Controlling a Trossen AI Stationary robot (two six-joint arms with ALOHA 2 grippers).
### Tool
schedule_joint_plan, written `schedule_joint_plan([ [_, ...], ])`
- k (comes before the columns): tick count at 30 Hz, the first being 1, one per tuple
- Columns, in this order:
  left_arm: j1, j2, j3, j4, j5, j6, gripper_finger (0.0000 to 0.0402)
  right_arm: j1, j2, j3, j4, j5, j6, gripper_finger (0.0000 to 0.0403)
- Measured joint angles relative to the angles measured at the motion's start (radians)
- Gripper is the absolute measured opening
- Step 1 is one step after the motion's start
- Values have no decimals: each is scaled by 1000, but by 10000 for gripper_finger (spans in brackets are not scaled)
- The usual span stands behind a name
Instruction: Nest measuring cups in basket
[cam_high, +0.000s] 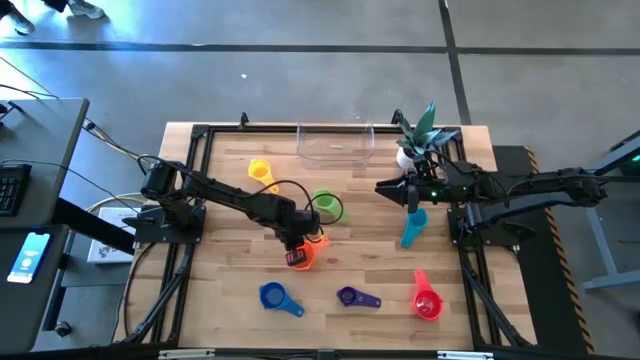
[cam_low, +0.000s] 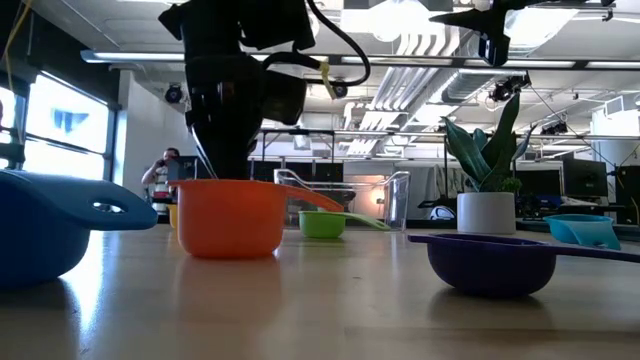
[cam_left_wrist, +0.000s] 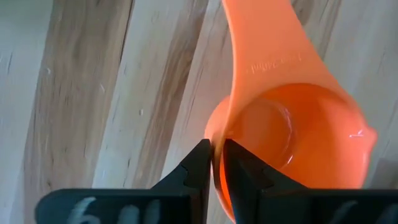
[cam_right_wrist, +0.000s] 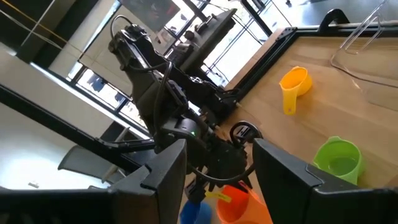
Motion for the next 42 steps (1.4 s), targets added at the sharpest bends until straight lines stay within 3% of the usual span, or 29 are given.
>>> schedule_joint_plan([
  [15, 50, -1, 43, 8, 122, -15, 90, 0, 0, 0, 0, -3, 0, 177],
  [27, 101, -5, 213, -211, 123, 69, 92, 0, 0, 0, 8, -92, -1, 177],
  [30, 106, -6, 280, -323, 97, 84, 92, 13, -1, 0, 16, -124, -7, 177],
  [38, 91, -42, 440, -640, -99, 82, 92, 113, 1, 10, 9, -122, -20, 177],
  [42, 90, -107, 468, -706, -121, 20, 92, 189, 11, 67, -60, -46, -27, 177],
])
